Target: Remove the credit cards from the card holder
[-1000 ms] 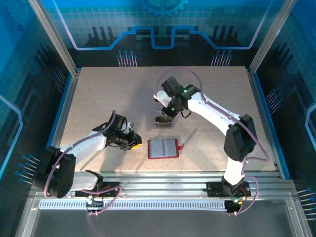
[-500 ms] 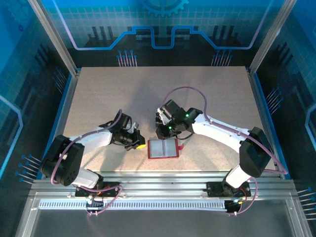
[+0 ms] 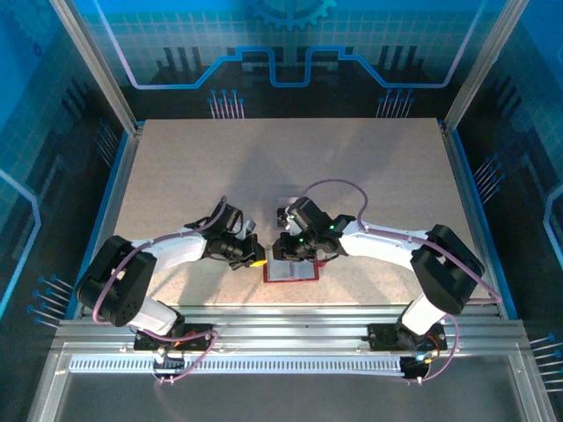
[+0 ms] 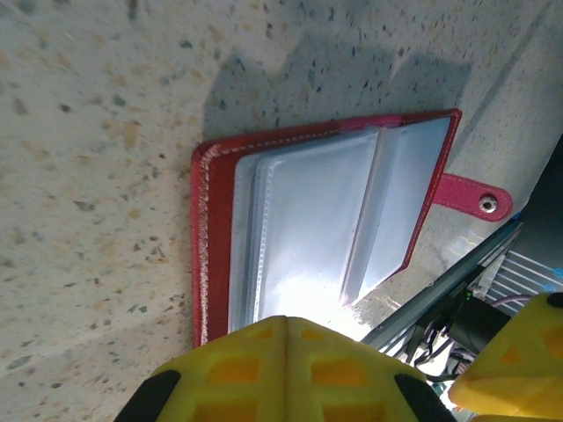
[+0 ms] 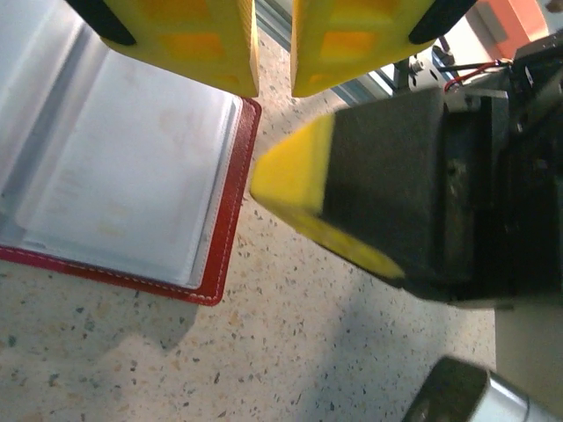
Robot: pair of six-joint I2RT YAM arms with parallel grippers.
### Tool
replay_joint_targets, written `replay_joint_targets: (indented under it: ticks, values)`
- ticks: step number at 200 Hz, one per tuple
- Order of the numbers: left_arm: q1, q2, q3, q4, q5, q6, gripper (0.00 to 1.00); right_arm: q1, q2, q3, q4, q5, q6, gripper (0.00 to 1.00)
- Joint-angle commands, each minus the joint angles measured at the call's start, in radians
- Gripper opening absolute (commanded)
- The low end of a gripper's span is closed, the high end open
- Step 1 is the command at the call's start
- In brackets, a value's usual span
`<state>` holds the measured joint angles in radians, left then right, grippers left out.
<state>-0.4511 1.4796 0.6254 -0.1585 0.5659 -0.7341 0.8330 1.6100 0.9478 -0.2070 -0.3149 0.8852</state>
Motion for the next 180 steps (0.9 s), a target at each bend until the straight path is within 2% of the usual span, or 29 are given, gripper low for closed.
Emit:
replay_joint_targets:
  ticks: [1,66,135,180]
  values:
    - [-0.025,0.013,-0.018,0.007,-0.019,-0.014,0.0,0.015,0.029,-0.02,0.056,-0.02,0.047,0.17]
    - [-0.027,0.01,-0.046,0.019,-0.058,-0.028,0.0,0.02,0.077,-0.012,0.027,0.003,0.05,0.16]
    - [-0.027,0.031,-0.058,0.048,-0.044,-0.033,0.0,0.031,0.141,0.021,0.026,-0.017,0.063,0.15]
    - [-0.028,0.037,-0.051,0.008,-0.062,-0.017,0.0,0.035,0.158,0.024,0.018,-0.006,0.073,0.14]
